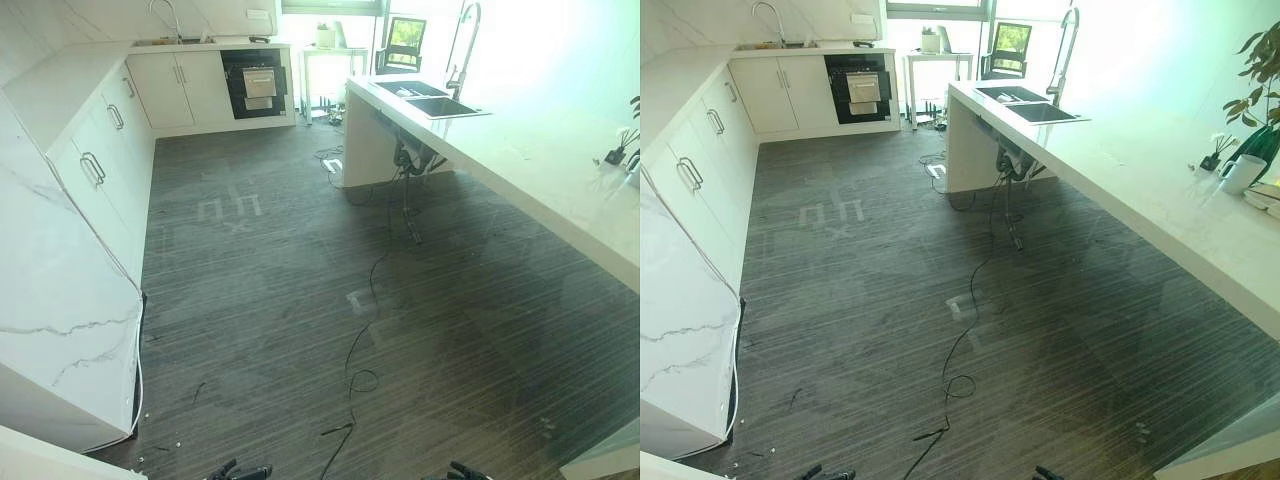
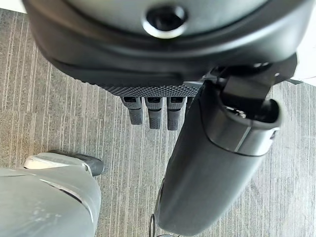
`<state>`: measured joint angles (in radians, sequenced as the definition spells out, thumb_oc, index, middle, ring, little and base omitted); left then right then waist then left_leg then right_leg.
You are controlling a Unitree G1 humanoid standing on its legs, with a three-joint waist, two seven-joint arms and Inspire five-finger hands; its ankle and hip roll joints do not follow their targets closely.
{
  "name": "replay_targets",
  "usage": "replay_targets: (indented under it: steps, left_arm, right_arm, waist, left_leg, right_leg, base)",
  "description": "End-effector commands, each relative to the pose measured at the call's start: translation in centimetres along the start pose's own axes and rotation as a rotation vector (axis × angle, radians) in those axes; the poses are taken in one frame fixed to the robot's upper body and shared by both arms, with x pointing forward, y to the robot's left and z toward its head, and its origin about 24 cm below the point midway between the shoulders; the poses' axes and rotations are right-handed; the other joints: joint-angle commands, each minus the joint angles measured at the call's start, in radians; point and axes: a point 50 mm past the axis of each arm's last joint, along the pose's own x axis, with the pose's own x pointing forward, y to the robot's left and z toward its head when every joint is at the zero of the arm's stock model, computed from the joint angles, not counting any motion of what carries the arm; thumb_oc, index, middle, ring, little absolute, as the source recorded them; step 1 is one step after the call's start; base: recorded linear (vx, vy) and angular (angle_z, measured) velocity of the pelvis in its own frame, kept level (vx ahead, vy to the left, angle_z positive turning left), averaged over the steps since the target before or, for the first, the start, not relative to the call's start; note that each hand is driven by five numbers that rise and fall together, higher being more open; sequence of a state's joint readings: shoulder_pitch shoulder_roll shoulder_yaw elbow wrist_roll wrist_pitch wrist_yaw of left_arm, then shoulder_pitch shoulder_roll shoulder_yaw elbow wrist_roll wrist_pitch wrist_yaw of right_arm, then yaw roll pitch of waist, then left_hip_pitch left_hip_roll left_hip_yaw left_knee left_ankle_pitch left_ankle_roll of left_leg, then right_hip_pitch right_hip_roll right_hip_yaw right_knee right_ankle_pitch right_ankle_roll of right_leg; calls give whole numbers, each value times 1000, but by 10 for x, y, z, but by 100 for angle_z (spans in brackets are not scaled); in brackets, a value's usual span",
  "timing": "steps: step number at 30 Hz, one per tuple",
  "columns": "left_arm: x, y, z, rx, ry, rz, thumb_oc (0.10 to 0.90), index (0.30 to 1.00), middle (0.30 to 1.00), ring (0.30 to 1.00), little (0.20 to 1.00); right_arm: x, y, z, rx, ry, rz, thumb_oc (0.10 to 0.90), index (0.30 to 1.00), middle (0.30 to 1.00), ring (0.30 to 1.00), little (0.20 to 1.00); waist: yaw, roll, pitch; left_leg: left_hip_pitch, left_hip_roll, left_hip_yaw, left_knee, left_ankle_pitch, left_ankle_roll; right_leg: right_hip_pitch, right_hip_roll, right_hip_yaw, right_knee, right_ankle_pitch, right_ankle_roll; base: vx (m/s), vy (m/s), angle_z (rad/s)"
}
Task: Place the dishes in the dishwasher.
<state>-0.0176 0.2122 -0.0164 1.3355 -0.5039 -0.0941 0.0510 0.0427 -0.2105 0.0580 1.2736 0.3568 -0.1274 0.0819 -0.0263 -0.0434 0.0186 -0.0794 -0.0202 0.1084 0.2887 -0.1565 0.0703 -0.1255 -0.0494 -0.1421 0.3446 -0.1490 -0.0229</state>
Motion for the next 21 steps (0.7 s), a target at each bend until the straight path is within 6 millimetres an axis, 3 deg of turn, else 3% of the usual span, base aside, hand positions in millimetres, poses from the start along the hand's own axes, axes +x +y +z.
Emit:
replay_targets:
  steps: [1,21]
  left_arm:
    - [1,-3,17,13,-83,-23,800,900,900,900,900]
    - [1,-2,14,26,-74,-19,800,900,900,900,900]
  right_arm:
    - [2,-15,25,-4,-74,-38,800,900,900,900,900]
    - [3,-15,27,-25,-69,-42,800,900,900,900,900]
  waist:
    - [-5,19,-8]
    - [2,26,-7]
  left_leg:
    - [21,79,21,11,-92,-86]
    - [20,76,16,11,-91,-85]
  right_leg:
    - [52,-53,-5,-45,-26,105]
    - [55,-57,-17,-45,-28,104]
  base:
    - [0,0,0]
    - [0,0,0]
